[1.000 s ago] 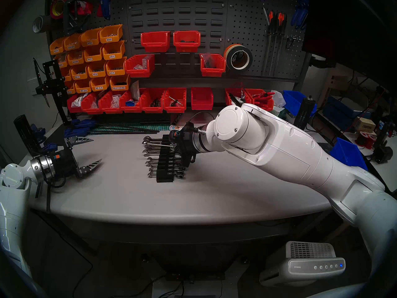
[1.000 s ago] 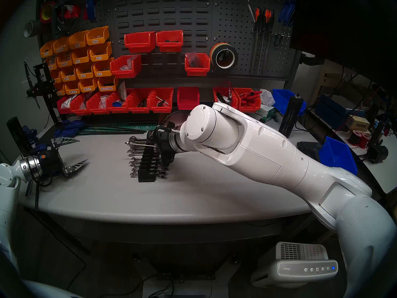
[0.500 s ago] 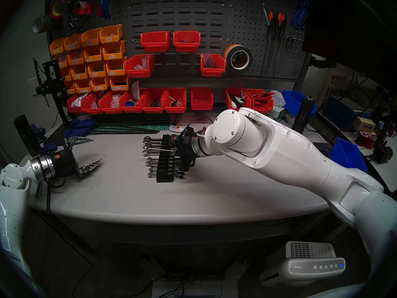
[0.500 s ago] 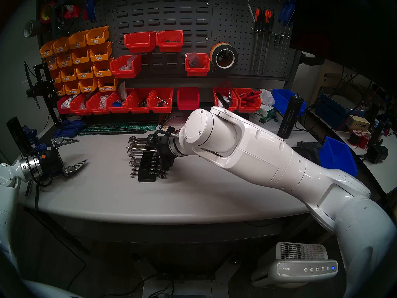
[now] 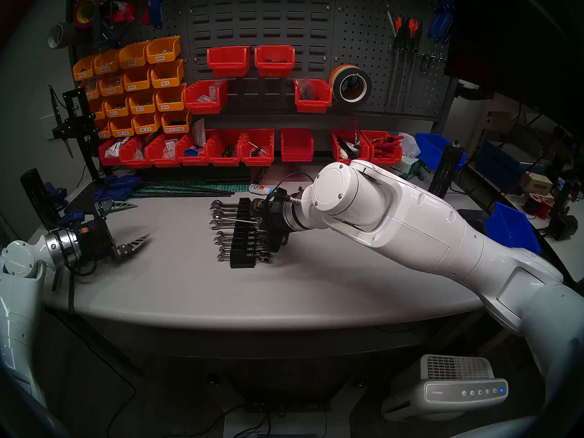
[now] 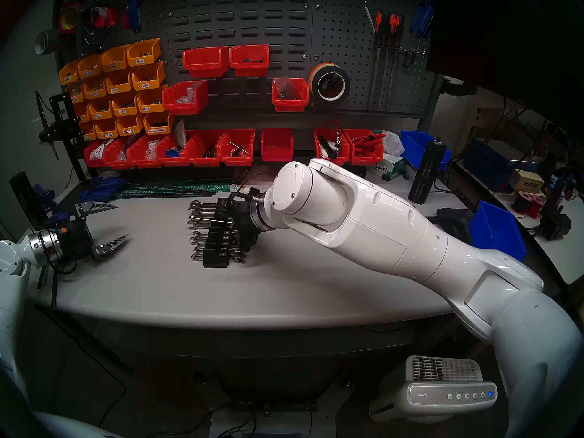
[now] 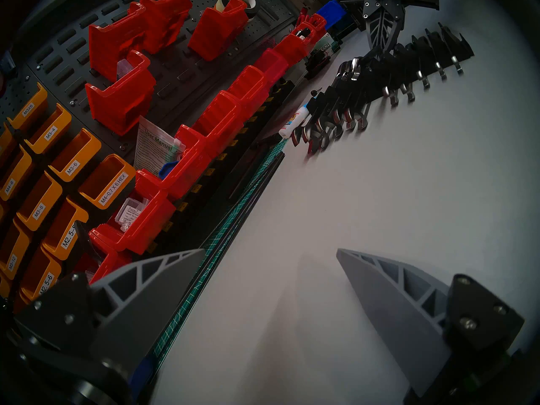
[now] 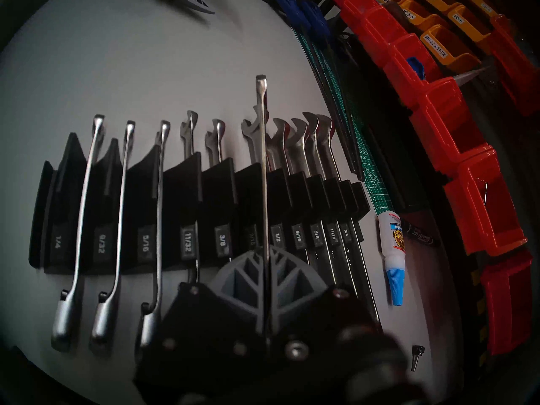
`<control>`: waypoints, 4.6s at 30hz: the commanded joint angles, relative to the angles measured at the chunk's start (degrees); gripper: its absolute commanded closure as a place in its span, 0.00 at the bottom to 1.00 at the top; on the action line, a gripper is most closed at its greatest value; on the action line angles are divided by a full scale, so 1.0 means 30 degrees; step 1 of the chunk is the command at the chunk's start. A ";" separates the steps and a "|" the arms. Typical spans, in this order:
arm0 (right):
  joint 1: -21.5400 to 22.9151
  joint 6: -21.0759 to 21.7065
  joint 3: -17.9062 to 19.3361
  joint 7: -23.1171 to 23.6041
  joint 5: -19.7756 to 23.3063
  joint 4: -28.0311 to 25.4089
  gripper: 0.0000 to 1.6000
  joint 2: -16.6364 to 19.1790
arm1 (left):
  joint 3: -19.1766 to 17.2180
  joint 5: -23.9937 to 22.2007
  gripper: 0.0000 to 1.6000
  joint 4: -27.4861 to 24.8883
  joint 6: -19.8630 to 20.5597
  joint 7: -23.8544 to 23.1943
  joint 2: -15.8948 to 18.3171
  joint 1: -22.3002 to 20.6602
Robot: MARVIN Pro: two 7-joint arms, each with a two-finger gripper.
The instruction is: Put the wrenches on the table into the correct slot in the case
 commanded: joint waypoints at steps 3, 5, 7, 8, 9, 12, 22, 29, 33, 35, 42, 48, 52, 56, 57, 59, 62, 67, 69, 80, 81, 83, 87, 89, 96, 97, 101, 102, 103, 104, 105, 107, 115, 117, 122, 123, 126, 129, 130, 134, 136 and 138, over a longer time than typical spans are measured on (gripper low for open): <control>0.0385 -0.0306 0.0259 0.0069 0.0003 0.0066 1.00 -0.0030 | -0.0312 -0.0253 0.00 -0.0234 0.0051 0.0077 0.0209 -0.0332; 0.0418 -0.0310 0.0262 0.0088 0.0002 0.0088 1.00 -0.0031 | -0.0312 -0.0252 0.00 -0.0234 0.0051 0.0077 0.0209 -0.0332; 0.0478 -0.0318 0.0269 0.0095 -0.0008 0.0132 1.00 -0.0049 | -0.0312 -0.0250 0.00 -0.0233 0.0049 0.0078 0.0209 -0.0332; 0.0516 -0.0333 0.0252 0.0102 -0.0035 0.0158 1.00 -0.0057 | -0.0311 -0.0249 0.00 -0.0233 0.0049 0.0078 0.0209 -0.0332; 0.0542 -0.0347 0.0244 0.0118 -0.0039 0.0183 1.00 -0.0065 | -0.0311 -0.0249 0.00 -0.0233 0.0048 0.0079 0.0209 -0.0332; 0.0651 -0.0432 0.0198 0.0200 -0.0070 0.0313 1.00 -0.0103 | -0.0311 -0.0247 0.00 -0.0232 0.0047 0.0079 0.0209 -0.0332; 0.0937 -0.0524 0.0054 0.0356 -0.0318 0.0687 1.00 -0.0311 | -0.0310 -0.0245 0.00 -0.0232 0.0046 0.0080 0.0209 -0.0333; 0.1631 -0.0805 -0.0021 0.0818 -0.0568 0.1045 1.00 -0.0519 | -0.0305 -0.0230 0.00 -0.0227 0.0036 0.0087 0.0208 -0.0334; 0.1995 -0.0893 0.0054 0.0950 -0.0722 0.1228 1.00 -0.0650 | -0.0302 -0.0217 0.00 -0.0224 0.0029 0.0091 0.0207 -0.0335; 0.2165 -0.0927 0.0098 0.0980 -0.0832 0.1354 1.00 -0.0748 | -0.0300 -0.0212 0.00 -0.0223 0.0026 0.0093 0.0207 -0.0335; 0.2624 -0.1075 0.0126 0.1237 -0.1028 0.1644 1.00 -0.1100 | -0.0299 -0.0210 0.00 -0.0222 0.0022 0.0094 0.0207 -0.0336; 0.2712 -0.1132 0.0007 0.1412 -0.1122 0.1881 1.00 -0.1328 | -0.0305 -0.0226 0.00 -0.0227 0.0033 0.0088 0.0207 -0.0335; 0.2693 -0.1065 -0.0049 0.1489 -0.1147 0.1905 1.00 -0.1466 | -0.0307 -0.0233 0.00 -0.0229 0.0038 0.0085 0.0207 -0.0334; 0.2684 -0.1028 -0.0100 0.1550 -0.1184 0.1900 1.00 -0.1514 | -0.0308 -0.0237 0.00 -0.0230 0.0040 0.0084 0.0208 -0.0334; 0.2684 -0.1028 -0.0100 0.1550 -0.1184 0.1900 1.00 -0.1514 | -0.0308 -0.0237 0.00 -0.0230 0.0040 0.0084 0.0208 -0.0334; 0.2642 -0.0896 -0.0140 0.1622 -0.1167 0.1851 1.00 -0.1502 | -0.0309 -0.0240 0.00 -0.0230 0.0042 0.0082 0.0208 -0.0333; 0.2564 -0.0831 -0.0173 0.1632 -0.1163 0.1798 1.00 -0.1449 | -0.0310 -0.0243 0.00 -0.0231 0.0044 0.0081 0.0208 -0.0333; 0.2421 -0.0675 -0.0221 0.1633 -0.1147 0.1647 1.00 -0.1275 | -0.0310 -0.0248 0.00 -0.0232 0.0046 0.0080 0.0209 -0.0332; 0.2370 -0.0628 -0.0224 0.1625 -0.1135 0.1603 1.00 -0.1208 | -0.0310 -0.0249 0.00 -0.0232 0.0047 0.0080 0.0209 -0.0332; 0.2175 -0.0550 -0.0311 0.1717 -0.1046 0.1437 1.00 -0.0993 | -0.0311 -0.0252 0.00 -0.0233 0.0049 0.0078 0.0209 -0.0332; 0.2147 -0.0559 -0.0323 0.1712 -0.1042 0.1421 1.00 -0.0968 | -0.0312 -0.0252 0.00 -0.0233 0.0049 0.0078 0.0209 -0.0332; 0.2104 -0.0560 -0.0355 0.1731 -0.1025 0.1381 1.00 -0.0922 | -0.0312 -0.0252 0.00 -0.0233 0.0049 0.0078 0.0209 -0.0332; 0.1961 -0.0608 -0.0416 0.1707 -0.1002 0.1370 1.00 -0.0860 | -0.0312 -0.0253 0.00 -0.0234 0.0052 0.0077 0.0209 -0.0332; 0.1926 -0.0621 -0.0432 0.1695 -0.0991 0.1370 1.00 -0.0859 | -0.0312 -0.0252 0.00 -0.0234 0.0051 0.0077 0.0209 -0.0332; 0.1911 -0.0624 -0.0454 0.1737 -0.0946 0.1412 1.00 -0.0917 | -0.0311 -0.0248 0.00 -0.0233 0.0048 0.0079 0.0209 -0.0332; 0.1908 -0.0627 -0.0466 0.1736 -0.0946 0.1424 1.00 -0.0931 | -0.0311 -0.0248 0.00 -0.0233 0.0048 0.0079 0.0209 -0.0332; 0.1845 -0.0715 -0.0535 0.1714 -0.0954 0.1550 1.00 -0.0985 | -0.0311 -0.0250 0.00 -0.0233 0.0049 0.0078 0.0209 -0.0332; 0.1834 -0.0736 -0.0549 0.1723 -0.0948 0.1581 1.00 -0.0996 | -0.0312 -0.0251 0.00 -0.0233 0.0050 0.0078 0.0209 -0.0332; 0.1822 -0.0752 -0.0560 0.1721 -0.0946 0.1604 1.00 -0.1006 | -0.0312 -0.0251 0.00 -0.0233 0.0050 0.0078 0.0209 -0.0332; 0.1808 -0.0773 -0.0574 0.1728 -0.0937 0.1631 1.00 -0.1018 | -0.0312 -0.0251 0.00 -0.0233 0.0050 0.0078 0.0209 -0.0332; 0.1795 -0.0788 -0.0587 0.1723 -0.0932 0.1650 1.00 -0.1028 | -0.0312 -0.0251 0.00 -0.0233 0.0050 0.0078 0.0209 -0.0332; 0.1754 -0.0823 -0.0610 0.1711 -0.0918 0.1683 1.00 -0.1044 | -0.0312 -0.0252 0.00 -0.0234 0.0050 0.0077 0.0209 -0.0332; 0.1669 -0.0886 -0.0649 0.1661 -0.0839 0.1763 1.00 -0.1052 | -0.0312 -0.0251 0.00 -0.0233 0.0050 0.0078 0.0209 -0.0332; 0.1650 -0.0907 -0.0658 0.1635 -0.0826 0.1789 1.00 -0.1046 | -0.0312 -0.0252 0.00 -0.0234 0.0050 0.0077 0.0209 -0.0332; 0.1628 -0.0915 -0.0647 0.1586 -0.0776 0.1810 1.00 -0.1046 | -0.0312 -0.0252 0.00 -0.0234 0.0050 0.0077 0.0209 -0.0332; 0.1625 -0.0922 -0.0644 0.1575 -0.0768 0.1816 1.00 -0.1045 | -0.0312 -0.0252 0.00 -0.0234 0.0050 0.0077 0.0209 -0.0332; 0.1623 -0.0944 -0.0636 0.1553 -0.0751 0.1839 1.00 -0.1047 | -0.0312 -0.0252 0.00 -0.0234 0.0050 0.0077 0.0209 -0.0332; 0.1611 -0.0994 -0.0615 0.1513 -0.0720 0.1890 1.00 -0.1056 | -0.0312 -0.0252 0.00 -0.0234 0.0050 0.0077 0.0209 -0.0332; 0.1603 -0.1013 -0.0605 0.1495 -0.0711 0.1912 1.00 -0.1062 | -0.0312 -0.0252 0.00 -0.0234 0.0050 0.0077 0.0209 -0.0332; 0.1604 -0.1143 -0.0589 0.1458 -0.0656 0.1999 1.00 -0.1076 | -0.0312 -0.0251 0.00 -0.0233 0.0050 0.0078 0.0209 -0.0332; 0.1614 -0.1166 -0.0582 0.1443 -0.0643 0.2024 1.00 -0.1085 | -0.0312 -0.0251 0.00 -0.0233 0.0050 0.0078 0.0209 -0.0332; 0.1634 -0.1215 -0.0567 0.1424 -0.0627 0.2082 1.00 -0.1101 | -0.0312 -0.0250 0.00 -0.0233 0.0049 0.0078 0.0209 -0.0332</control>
